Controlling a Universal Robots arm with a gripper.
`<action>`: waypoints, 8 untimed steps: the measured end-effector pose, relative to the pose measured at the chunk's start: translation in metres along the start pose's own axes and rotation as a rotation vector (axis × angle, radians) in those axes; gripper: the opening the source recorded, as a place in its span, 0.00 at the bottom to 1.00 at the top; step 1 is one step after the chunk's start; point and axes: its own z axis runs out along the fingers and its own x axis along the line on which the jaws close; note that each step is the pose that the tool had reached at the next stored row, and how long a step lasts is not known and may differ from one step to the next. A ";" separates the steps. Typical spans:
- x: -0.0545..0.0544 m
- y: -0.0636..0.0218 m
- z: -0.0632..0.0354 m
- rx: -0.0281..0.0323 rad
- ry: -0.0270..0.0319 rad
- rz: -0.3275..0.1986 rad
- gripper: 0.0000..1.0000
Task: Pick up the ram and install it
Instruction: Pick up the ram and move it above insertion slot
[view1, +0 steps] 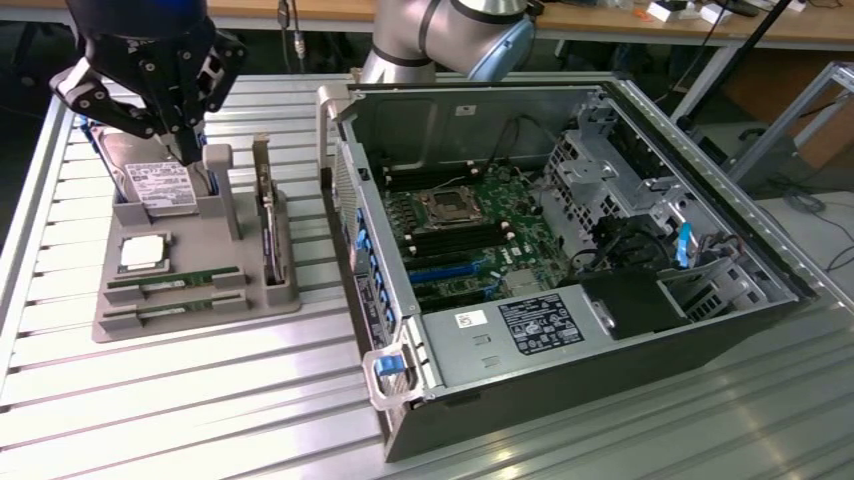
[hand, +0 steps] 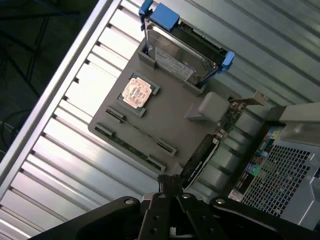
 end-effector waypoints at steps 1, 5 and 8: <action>0.000 0.0000 0.0000 -0.0004 0.0006 -0.015 0.10; 0.000 0.0000 0.0000 -0.0014 0.0025 -0.058 0.10; 0.000 0.0000 0.0000 -0.0021 0.0037 -0.087 0.10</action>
